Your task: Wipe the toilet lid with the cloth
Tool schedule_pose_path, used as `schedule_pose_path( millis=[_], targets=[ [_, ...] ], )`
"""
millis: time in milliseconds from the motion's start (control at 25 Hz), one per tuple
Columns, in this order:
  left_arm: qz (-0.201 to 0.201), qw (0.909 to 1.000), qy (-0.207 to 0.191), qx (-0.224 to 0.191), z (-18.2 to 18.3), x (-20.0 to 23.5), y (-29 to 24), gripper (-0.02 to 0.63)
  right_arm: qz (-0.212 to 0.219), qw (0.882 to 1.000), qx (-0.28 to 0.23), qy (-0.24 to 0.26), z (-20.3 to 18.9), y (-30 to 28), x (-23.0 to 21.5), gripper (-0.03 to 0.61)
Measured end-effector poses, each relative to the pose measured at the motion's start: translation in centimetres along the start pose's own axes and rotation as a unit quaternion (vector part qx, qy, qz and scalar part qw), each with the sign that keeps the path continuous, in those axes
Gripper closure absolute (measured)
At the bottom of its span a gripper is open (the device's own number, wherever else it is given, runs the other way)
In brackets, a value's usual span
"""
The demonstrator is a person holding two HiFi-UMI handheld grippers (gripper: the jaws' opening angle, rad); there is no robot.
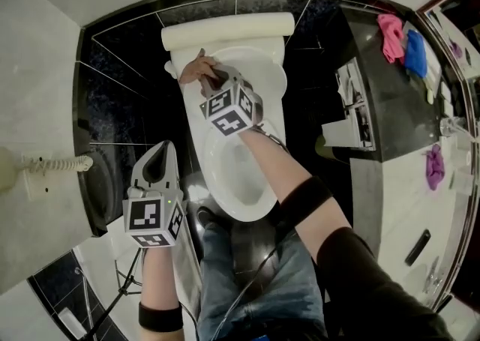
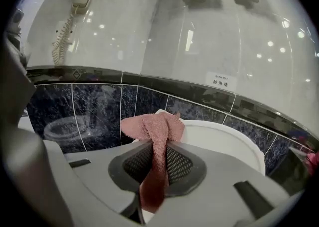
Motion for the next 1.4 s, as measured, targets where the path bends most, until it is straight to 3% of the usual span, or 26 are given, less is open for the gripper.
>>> schedule_pose_path(
  millis=[560, 840, 920, 1160, 1400],
  targets=[
    [-0.018, 0.9998, 0.001, 0.013, -0.4, -2.5, -1.7, 0.612, -0.124, 0.991, 0.012, -0.044, -2.7, 6.2, -9.2, 0.508],
    [-0.02, 0.9997, 0.002, 0.011, -0.3, -3.0, -1.9, 0.612, -0.164, 0.985, 0.031, -0.048, -3.5, 7.5, -9.6, 0.508],
    [-0.018, 0.9998, 0.005, 0.01, -0.4, -2.7, -1.8, 0.612, -0.14, 0.989, 0.024, -0.048, -3.2, 7.4, -7.8, 0.508],
    [-0.013, 0.9999, 0.005, 0.007, -1.5, -1.5, -1.5, 0.612, 0.002, 1.0, 0.007, -0.018, -3.4, 3.0, 2.2, 0.508],
    [-0.006, 0.9999, -0.001, 0.016, -2.1, 0.2, -0.9, 0.612, 0.033, 0.999, 0.028, -0.021, -3.5, -3.0, 6.0, 0.506]
  ],
)
Point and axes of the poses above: the fingertips, and each gripper's own axes: y backward along the fingers, x to its left, z out of its top, the point moved 9 cm from there along y, backward along the fingers, and after that the axes turned 11 degrees about -x, right-handed, at the moved point
